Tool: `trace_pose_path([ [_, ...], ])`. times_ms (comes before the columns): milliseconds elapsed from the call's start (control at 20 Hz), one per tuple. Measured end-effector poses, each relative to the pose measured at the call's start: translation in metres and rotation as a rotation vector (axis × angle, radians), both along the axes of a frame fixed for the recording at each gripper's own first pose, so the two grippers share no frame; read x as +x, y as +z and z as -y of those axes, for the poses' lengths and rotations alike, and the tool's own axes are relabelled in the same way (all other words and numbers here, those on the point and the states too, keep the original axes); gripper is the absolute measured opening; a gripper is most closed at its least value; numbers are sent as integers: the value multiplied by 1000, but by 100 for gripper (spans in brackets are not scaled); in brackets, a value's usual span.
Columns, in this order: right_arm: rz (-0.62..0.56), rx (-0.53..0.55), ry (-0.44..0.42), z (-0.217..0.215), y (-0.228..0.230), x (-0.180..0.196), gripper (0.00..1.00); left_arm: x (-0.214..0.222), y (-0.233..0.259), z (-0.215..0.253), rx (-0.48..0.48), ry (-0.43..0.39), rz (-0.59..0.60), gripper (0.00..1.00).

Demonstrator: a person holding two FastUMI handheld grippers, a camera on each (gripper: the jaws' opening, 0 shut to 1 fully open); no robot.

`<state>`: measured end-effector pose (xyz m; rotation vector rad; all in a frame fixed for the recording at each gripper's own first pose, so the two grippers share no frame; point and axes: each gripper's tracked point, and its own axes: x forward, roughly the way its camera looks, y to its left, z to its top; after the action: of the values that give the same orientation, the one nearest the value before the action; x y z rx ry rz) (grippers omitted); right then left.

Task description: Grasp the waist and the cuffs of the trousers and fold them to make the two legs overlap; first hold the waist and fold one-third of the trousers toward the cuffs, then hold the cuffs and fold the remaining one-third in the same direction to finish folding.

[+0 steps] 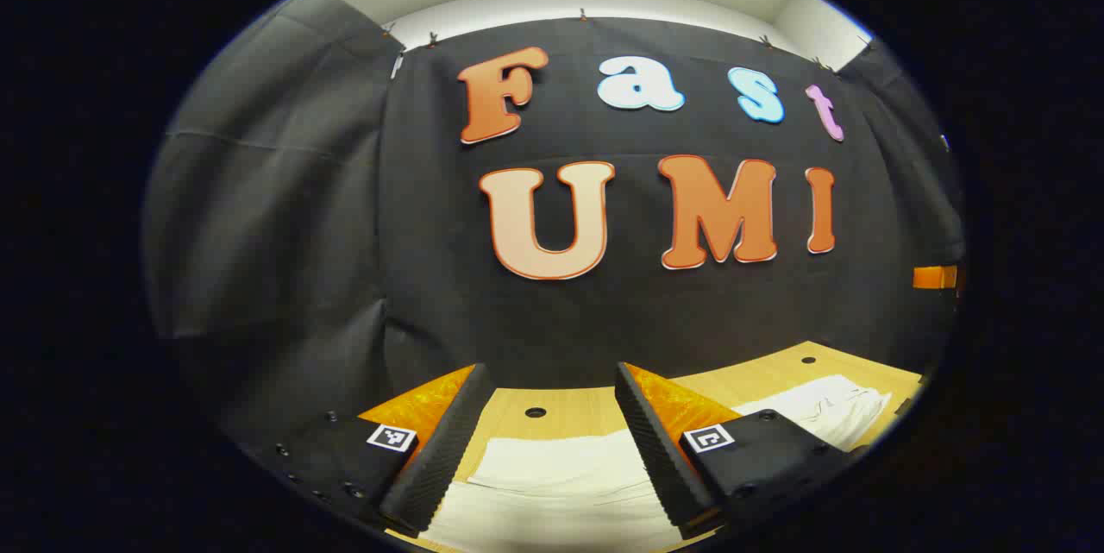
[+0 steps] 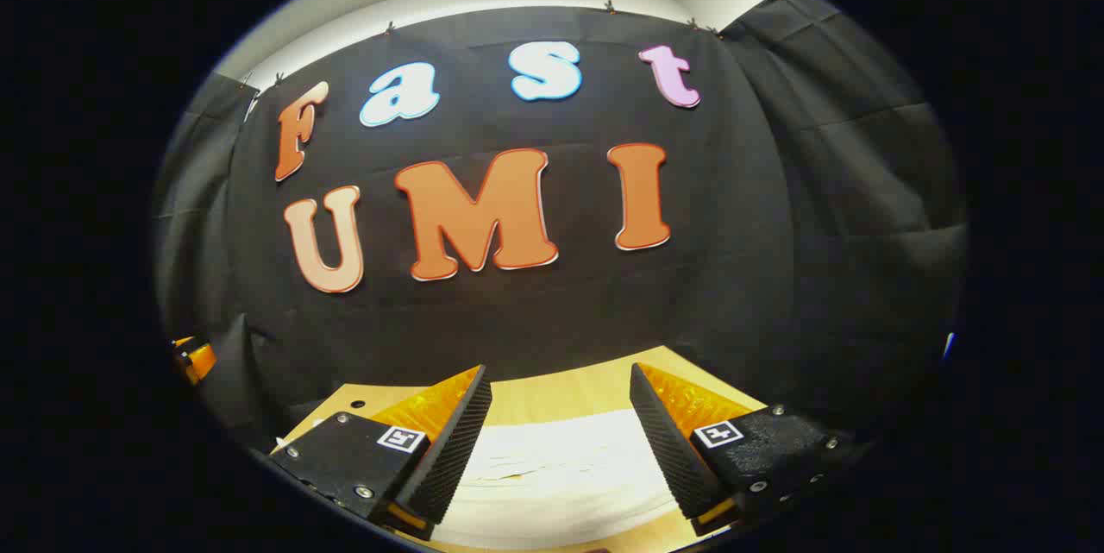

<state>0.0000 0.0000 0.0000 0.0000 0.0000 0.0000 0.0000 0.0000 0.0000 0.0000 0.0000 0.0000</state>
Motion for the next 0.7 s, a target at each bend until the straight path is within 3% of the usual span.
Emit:
trace_pose_path([
  [200, -43, -20, 28, -6, -18, 6, 97, 11, -10, -16, -4, 64, -21, 95],
  [400, -74, -94, 29, 5, -25, 22, 98, 39, -6, 9, -97, 28, -52, 97],
  [550, -82, -83, 32, 22, -22, 35, 98, 61, 4, 23, -168, 29, -33, 97],
  [700, -86, -83, 13, 41, -22, 50, 97, 77, 3, 33, -131, 52, -32, 97],
])
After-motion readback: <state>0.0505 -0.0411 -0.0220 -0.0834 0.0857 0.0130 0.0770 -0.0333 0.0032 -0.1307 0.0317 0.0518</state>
